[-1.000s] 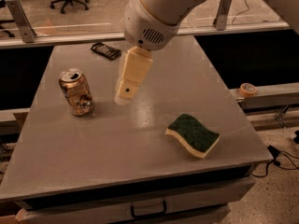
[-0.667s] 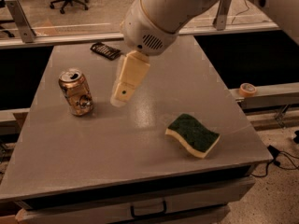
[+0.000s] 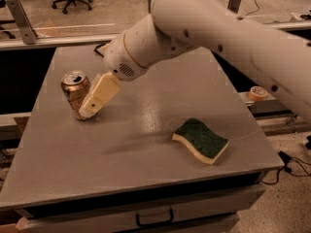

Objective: Pick orange can

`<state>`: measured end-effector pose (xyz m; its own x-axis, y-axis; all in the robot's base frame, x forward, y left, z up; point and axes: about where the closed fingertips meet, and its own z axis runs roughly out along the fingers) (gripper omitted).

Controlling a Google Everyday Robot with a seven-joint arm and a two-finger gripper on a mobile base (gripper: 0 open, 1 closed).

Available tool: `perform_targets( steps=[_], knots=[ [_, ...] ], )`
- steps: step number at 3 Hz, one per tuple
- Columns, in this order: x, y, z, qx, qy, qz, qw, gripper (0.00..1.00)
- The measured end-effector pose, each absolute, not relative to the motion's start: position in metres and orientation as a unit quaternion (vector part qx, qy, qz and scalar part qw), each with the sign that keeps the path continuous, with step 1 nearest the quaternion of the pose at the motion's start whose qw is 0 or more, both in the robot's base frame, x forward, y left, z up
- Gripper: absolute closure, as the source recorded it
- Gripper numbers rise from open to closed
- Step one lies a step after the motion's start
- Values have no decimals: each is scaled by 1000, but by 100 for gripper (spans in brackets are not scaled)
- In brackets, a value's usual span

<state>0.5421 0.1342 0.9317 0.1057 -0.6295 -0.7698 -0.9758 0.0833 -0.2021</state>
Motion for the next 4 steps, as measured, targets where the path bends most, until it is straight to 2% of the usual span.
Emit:
perform_targets(
  steps=[2,3,4],
  knots=[
    [565,180,899,-569,638,322,408,0],
    [564,199,885,-544,644,373,387,17],
    [566,204,879,-524,647,401,383,41]
  ],
)
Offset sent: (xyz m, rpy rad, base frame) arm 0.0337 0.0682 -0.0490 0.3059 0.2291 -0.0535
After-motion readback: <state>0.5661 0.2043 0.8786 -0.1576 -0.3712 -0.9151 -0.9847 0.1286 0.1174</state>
